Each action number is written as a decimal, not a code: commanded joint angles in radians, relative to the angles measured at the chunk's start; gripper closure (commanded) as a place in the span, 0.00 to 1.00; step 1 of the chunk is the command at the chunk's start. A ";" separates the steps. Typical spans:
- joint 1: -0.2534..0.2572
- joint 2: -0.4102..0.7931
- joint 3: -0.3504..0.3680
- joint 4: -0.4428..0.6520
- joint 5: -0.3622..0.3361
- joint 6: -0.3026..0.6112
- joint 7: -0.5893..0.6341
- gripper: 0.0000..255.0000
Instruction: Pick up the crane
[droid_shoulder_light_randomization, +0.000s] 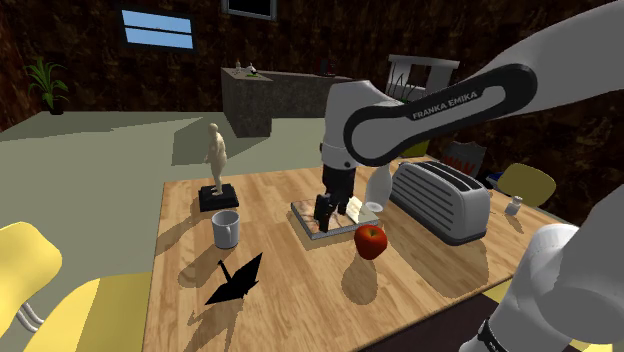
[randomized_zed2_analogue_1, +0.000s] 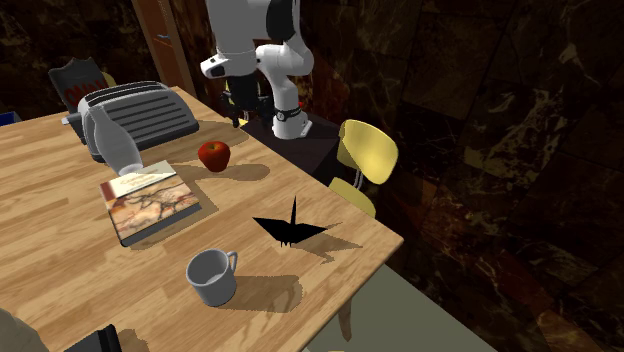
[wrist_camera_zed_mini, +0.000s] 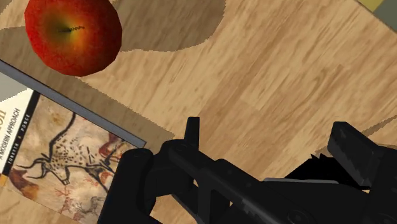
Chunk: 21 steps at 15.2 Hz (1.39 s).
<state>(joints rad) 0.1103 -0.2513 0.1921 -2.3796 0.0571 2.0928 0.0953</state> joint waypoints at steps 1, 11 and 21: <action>0.006 0.061 0.014 0.026 -0.004 0.049 0.011 0.00; 0.057 0.410 0.070 0.245 -0.090 0.237 0.110 0.00; 0.161 0.762 0.063 0.586 -0.206 0.302 0.194 0.00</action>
<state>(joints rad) 0.2597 0.4740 0.2574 -1.8316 -0.1377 2.3899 0.2829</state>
